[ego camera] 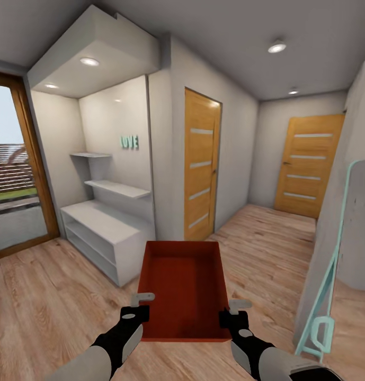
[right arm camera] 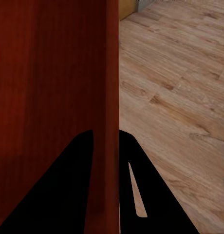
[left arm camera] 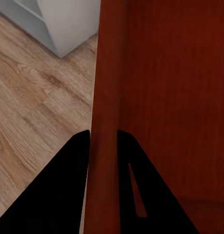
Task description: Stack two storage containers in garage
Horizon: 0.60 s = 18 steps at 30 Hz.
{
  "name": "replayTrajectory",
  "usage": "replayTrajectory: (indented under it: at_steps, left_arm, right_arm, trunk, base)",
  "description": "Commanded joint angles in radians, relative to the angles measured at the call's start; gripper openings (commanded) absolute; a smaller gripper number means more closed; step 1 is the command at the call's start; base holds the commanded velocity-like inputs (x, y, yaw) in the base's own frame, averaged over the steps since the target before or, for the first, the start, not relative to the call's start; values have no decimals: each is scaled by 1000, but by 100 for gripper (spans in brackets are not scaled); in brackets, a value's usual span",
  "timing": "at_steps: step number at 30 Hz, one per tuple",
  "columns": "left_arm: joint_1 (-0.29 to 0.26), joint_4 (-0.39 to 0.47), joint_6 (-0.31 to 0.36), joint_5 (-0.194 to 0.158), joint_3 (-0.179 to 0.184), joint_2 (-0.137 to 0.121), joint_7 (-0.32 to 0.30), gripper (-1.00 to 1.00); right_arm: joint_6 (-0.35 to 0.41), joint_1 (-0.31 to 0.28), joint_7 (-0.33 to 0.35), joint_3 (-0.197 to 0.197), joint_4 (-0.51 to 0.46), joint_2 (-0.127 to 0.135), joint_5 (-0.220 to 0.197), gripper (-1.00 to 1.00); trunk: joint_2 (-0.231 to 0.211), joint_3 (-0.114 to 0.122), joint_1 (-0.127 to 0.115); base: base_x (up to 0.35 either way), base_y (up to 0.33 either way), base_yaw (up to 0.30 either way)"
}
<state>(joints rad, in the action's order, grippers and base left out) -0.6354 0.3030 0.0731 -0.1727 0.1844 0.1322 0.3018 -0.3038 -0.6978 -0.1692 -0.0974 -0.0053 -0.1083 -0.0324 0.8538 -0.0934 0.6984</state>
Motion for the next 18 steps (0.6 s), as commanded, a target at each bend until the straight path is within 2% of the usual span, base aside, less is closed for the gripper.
replayTrajectory:
  at_steps: [1, 5, 18]
  left_arm:
    - [-1, 5, -24, 16, -85, -3, 14, -100]
    - [-1, 5, -24, 16, -85, -3, 14, -100]
    - [-1, 5, -24, 16, -83, -2, 16, -100]
  right_arm:
    - [2, 0, 5, 54, 1, -1, 14, -100]
    - [1, 0, 5, 54, 1, -1, 14, -100]
    - [0, 0, 4, 54, 1, -1, 14, -100]
  trunk:
    - [1, -2, 1]
    - [1, -2, 1]
    - [1, -2, 1]
  base:
    - [322, 0, 0]
    - [322, 0, -146]
    - [322, 86, -275]
